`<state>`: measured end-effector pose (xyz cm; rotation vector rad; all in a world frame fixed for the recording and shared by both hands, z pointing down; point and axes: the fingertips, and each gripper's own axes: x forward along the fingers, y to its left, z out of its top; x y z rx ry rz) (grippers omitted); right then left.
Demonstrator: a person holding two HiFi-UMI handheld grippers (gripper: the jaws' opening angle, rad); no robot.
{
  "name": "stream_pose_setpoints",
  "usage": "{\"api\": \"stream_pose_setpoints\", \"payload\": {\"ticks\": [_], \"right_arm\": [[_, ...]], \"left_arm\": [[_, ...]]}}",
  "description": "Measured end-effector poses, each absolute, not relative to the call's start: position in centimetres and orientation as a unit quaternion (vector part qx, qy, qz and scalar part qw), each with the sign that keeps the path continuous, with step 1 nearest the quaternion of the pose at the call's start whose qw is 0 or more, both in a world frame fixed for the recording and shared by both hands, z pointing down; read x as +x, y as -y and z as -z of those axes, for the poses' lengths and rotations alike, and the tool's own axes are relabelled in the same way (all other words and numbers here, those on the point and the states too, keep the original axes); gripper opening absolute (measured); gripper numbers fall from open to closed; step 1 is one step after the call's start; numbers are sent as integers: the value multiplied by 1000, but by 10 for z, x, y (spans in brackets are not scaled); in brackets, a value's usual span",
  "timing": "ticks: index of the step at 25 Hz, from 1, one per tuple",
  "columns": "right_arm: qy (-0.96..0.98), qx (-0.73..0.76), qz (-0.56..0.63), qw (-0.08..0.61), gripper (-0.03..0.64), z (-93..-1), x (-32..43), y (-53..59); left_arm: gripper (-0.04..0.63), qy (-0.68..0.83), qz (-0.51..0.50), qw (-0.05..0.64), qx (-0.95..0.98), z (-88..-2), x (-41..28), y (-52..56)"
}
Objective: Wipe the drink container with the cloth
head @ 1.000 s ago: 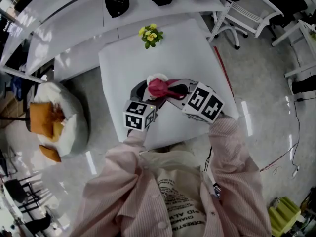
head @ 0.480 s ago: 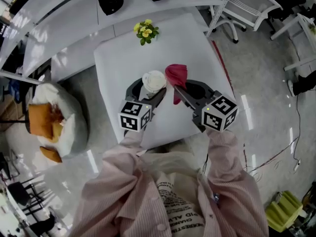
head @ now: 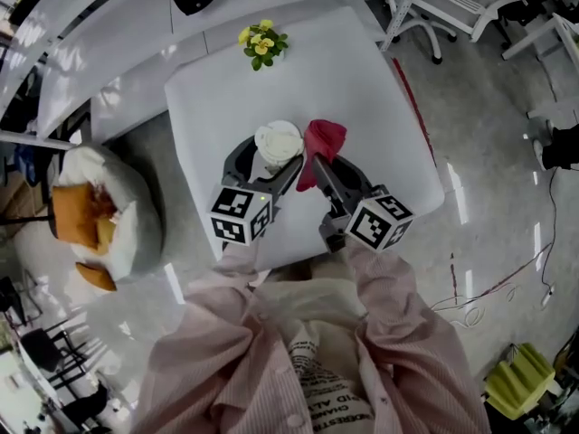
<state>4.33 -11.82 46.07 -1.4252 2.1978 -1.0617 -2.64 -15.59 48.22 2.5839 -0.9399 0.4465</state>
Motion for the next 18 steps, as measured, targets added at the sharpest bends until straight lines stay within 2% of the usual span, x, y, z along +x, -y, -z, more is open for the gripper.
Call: {"api": "stream_pose_setpoints", "payload": {"ticks": [6, 18], "right_arm": [[-729, -516, 400, 205, 49, -480, 34, 120], [-699, -516, 428, 247, 49, -498, 31, 126]], "left_arm": [[387, 333, -143, 172, 916, -481, -27, 155], [387, 335, -141, 172, 916, -482, -28, 156]]}}
